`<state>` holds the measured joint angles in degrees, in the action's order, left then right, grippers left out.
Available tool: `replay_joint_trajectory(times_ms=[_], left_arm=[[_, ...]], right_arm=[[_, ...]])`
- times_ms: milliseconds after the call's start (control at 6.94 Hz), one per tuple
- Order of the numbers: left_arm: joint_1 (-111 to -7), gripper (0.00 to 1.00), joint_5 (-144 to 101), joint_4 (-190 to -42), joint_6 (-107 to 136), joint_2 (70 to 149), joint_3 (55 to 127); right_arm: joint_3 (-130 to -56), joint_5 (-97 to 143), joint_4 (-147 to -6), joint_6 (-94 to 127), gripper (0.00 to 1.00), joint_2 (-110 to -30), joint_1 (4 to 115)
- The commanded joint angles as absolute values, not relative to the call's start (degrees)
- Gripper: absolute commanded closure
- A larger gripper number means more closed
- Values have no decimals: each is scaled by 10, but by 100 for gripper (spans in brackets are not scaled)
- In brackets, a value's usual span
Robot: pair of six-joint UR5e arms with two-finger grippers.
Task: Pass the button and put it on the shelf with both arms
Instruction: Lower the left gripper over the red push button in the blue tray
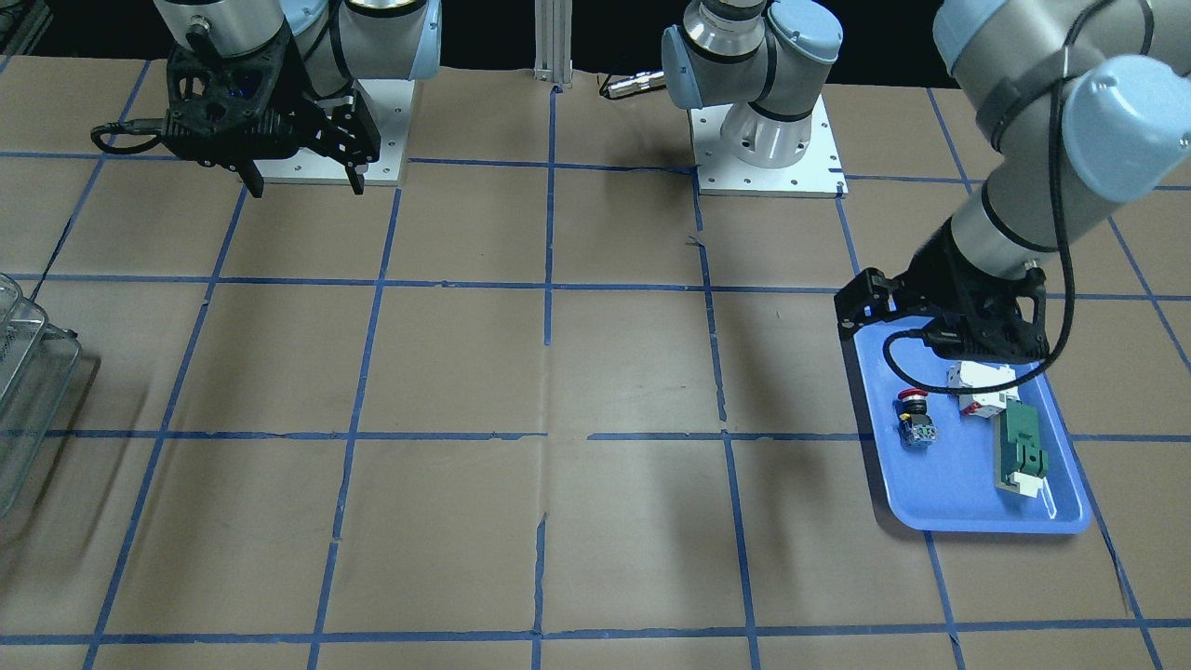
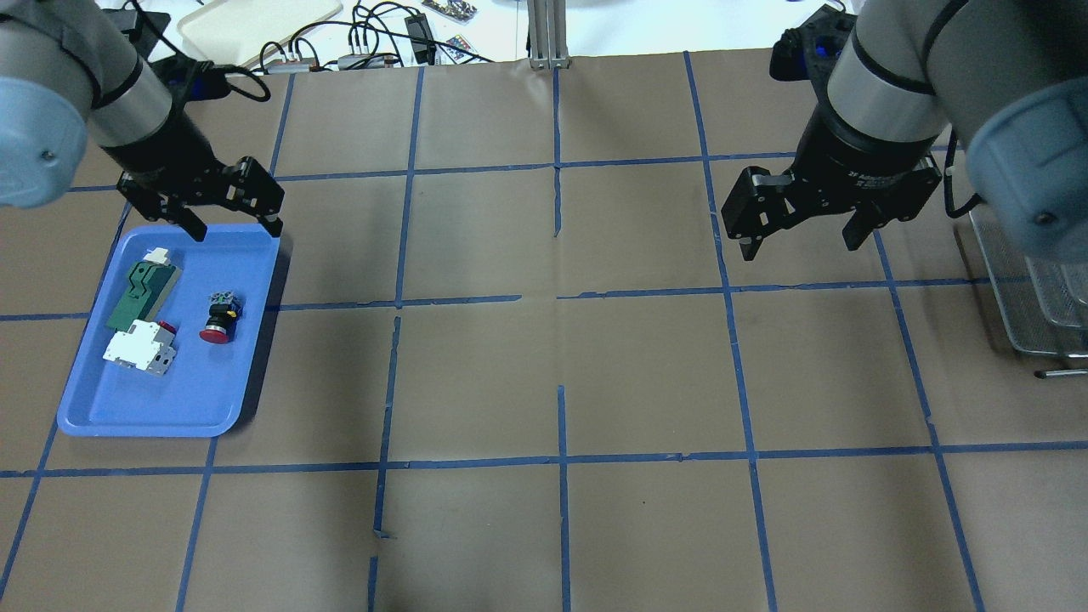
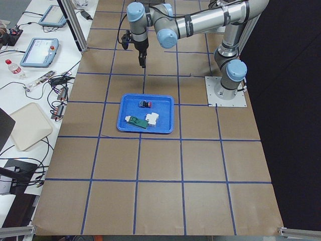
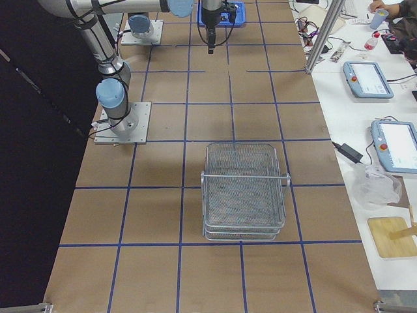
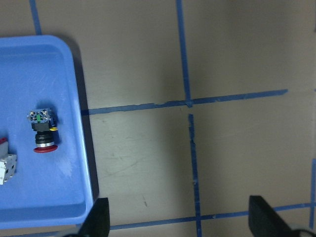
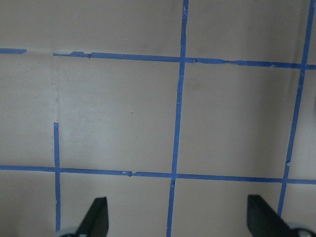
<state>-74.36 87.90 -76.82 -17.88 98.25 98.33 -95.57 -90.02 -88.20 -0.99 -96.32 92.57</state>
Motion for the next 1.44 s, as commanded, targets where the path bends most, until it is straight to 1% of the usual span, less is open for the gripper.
replay_joint_trajectory(times_ms=[0, 432, 576, 864, 1008, 1153, 1297], left_arm=[[-671, 0, 882, -616, -279, 1015, 1078], [-629, 0, 882, -479, -329, 1062, 1155], [-608, 0, 882, -425, -380, 1075, 1178], [-594, 0, 876, -407, -379, 1084, 1201], [-594, 9, 876, -404, -379, 1085, 1200], [-594, 29, 875, -403, -375, 1085, 1200], [-593, 53, 875, -403, -374, 1083, 1198]], right_arm=[[-959, -897, -886, -3, 0, -964, 926], [-956, -896, -883, -9, 0, -966, 925], [-955, -901, -875, -3, 0, -967, 927], [-958, -896, -877, -8, 0, -967, 926], [-959, -896, -875, -9, 0, -967, 926], [-959, -899, -876, -3, 0, -968, 927], [-959, -900, -873, -3, 0, -966, 926]])
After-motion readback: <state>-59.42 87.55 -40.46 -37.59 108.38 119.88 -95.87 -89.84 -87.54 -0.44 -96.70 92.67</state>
